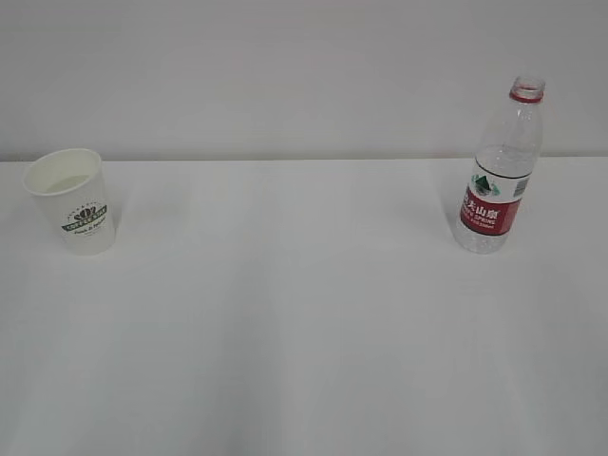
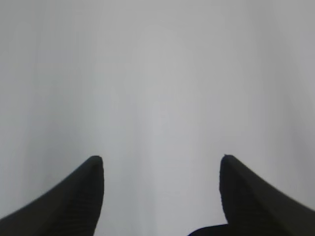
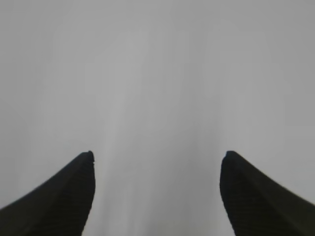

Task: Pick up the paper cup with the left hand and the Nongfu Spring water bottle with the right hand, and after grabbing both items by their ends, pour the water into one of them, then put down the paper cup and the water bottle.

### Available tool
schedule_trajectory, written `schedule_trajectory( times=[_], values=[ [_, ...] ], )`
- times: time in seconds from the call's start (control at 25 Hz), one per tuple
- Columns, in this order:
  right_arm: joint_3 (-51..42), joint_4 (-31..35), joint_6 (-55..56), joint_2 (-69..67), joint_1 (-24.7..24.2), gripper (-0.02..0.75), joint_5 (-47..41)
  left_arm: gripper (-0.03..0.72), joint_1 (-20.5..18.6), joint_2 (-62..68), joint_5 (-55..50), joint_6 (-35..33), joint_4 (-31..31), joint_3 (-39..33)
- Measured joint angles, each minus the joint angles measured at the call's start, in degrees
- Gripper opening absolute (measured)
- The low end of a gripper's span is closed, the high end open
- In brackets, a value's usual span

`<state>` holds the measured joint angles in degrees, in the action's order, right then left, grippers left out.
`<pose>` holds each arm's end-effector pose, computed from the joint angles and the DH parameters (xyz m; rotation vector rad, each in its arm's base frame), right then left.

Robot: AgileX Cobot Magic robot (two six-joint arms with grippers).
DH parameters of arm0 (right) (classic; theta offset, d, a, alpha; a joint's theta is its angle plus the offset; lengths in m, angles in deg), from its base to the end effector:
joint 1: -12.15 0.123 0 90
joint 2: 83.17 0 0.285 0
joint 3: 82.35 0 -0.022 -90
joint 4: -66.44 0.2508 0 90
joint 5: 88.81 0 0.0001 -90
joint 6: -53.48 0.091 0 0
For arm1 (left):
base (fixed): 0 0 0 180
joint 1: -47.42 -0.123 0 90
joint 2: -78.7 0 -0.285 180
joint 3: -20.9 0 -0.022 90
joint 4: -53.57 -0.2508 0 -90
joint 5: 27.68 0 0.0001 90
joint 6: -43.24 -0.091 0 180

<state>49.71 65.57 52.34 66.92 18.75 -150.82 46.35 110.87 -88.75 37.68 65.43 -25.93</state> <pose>0.0519 0.0048 0.2698 -0.1675 2.4352 0.0230 0.0591 -0.0153 0.2760 0.0533 2.4273 -0.2135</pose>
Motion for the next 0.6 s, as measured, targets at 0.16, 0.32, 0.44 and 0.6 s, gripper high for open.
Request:
schedule_trajectory(
  times=[0.16,0.32,0.44,0.6],
  values=[
    [0.00,-0.75,0.67,0.00,0.00,0.593,-0.77,0.534,0.11,-0.99,-1.07,0.00,-2.97,-0.10],
    [-0.78,-1.82,1.46,0.00,0.00,0.593,-2.11,0.534,0.42,-2.42,-1.31,0.00,-4.49,-0.19],
    [-0.86,-2.06,1.54,0.00,0.00,0.593,-2.21,0.530,0.42,-2.52,-1.31,0.00,-4.58,-0.19],
    [-0.86,-2.18,1.54,1.40,0.00,0.593,-2.21,0.519,0.42,-2.76,-1.31,-0.09,-4.58,-0.19]
  ],
)
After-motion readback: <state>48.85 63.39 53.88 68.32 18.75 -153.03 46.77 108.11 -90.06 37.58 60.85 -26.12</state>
